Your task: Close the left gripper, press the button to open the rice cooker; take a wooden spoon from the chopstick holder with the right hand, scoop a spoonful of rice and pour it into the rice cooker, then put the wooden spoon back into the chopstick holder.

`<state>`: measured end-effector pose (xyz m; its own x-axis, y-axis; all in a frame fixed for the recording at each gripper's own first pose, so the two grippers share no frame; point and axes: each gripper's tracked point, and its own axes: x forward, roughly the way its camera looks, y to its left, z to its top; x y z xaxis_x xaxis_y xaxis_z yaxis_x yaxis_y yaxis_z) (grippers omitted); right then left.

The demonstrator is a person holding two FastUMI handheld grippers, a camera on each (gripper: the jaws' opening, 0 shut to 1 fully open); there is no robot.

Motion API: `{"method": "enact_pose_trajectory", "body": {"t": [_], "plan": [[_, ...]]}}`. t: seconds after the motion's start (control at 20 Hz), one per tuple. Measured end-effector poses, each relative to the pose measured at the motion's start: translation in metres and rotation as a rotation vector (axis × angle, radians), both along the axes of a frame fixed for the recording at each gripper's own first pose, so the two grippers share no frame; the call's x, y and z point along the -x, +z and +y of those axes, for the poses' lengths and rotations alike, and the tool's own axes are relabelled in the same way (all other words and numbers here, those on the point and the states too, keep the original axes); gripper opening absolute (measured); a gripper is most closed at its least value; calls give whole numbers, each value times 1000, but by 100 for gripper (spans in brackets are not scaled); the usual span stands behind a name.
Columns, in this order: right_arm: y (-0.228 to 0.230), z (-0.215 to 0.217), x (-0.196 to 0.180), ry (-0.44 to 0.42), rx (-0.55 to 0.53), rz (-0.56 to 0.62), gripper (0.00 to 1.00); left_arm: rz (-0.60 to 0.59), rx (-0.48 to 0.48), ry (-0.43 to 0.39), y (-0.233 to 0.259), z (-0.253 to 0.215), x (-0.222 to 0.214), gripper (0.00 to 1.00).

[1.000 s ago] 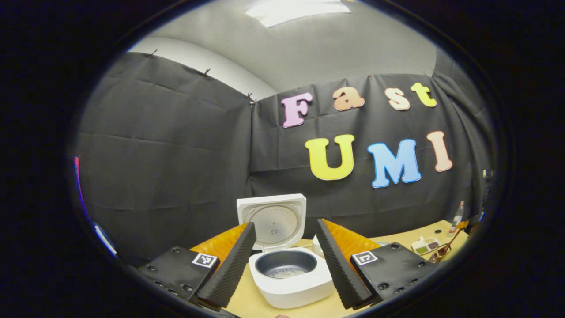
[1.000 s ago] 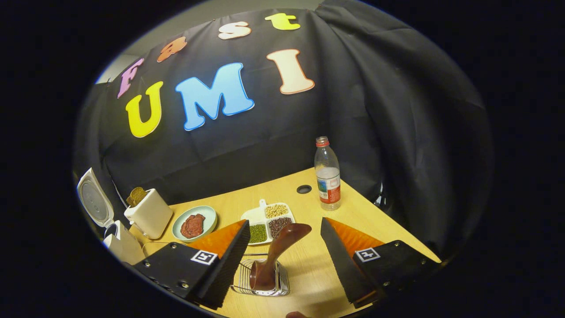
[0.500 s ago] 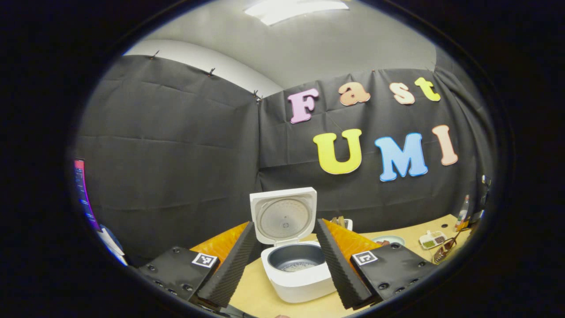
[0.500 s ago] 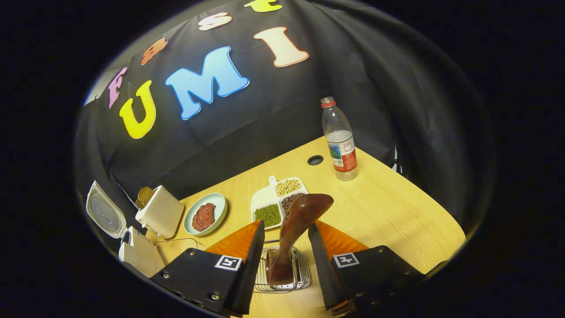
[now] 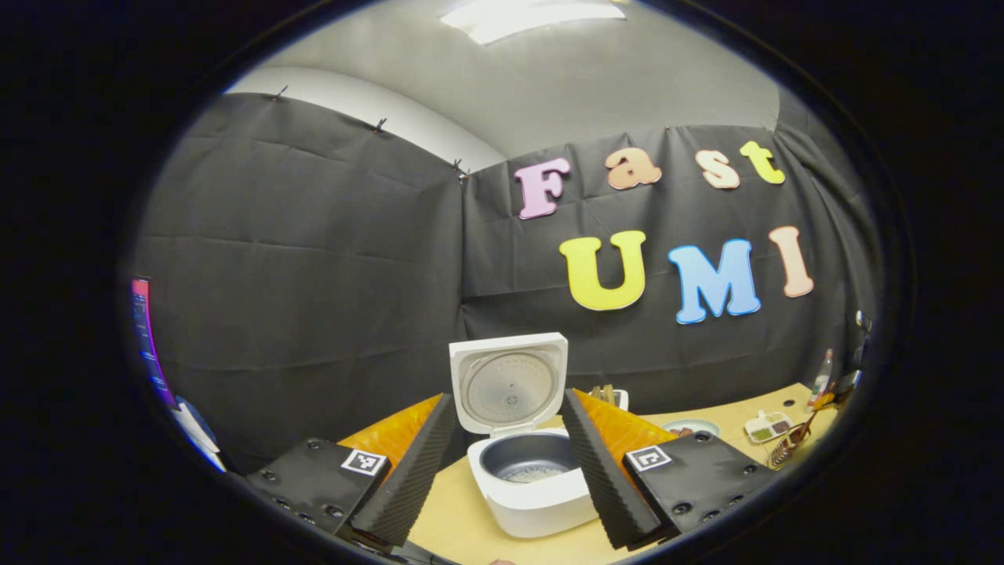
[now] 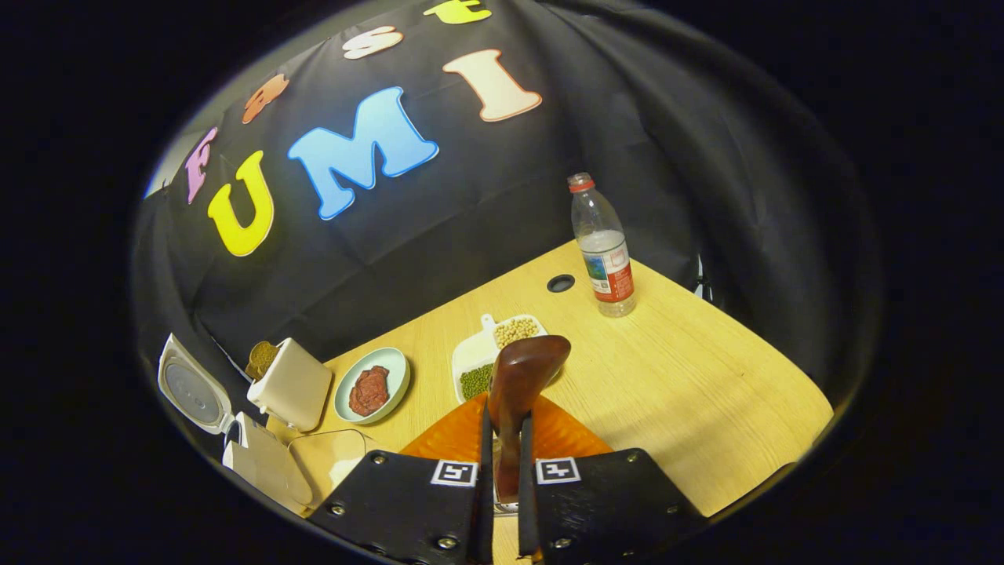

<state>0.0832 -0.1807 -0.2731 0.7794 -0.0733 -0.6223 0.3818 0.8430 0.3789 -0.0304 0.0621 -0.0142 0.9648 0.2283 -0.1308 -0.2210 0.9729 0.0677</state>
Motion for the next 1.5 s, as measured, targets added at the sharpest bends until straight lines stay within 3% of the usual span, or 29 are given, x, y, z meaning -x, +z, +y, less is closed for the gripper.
{"method": "enact_pose_trajectory", "body": {"t": [0.1,0.15,0.2,0.3,0.75,0.9,0.95,1.05,1.15,1.25,1.45,1.5], "plan": [[21,1,-2,7,36,-35,13,-3,1,-16,-1,0,-3,92],[31,1,-4,7,52,-50,13,-4,5,-25,0,1,-5,99],[41,3,-3,7,68,-65,13,-3,10,-33,-1,1,-6,92],[60,8,-6,9,87,-100,13,-5,17,-47,-4,3,-8,99],[111,64,-17,66,103,-187,13,1,63,-66,-13,37,-8,94],[114,91,-20,102,94,-202,13,9,64,-54,-17,54,-4,92],[114,101,-23,115,94,-205,13,11,65,-50,-18,59,-3,99],[109,122,-27,140,95,-204,13,12,65,-45,-18,69,1,92],[101,139,-29,164,97,-196,13,12,59,-42,-17,76,2,95],[93,153,-32,189,118,-184,13,13,48,-43,-18,83,4,92],[67,172,-35,232,193,-150,13,15,34,-47,-17,92,9,95],[58,176,-34,241,212,-137,13,16,33,-48,-18,94,10,92]]}}
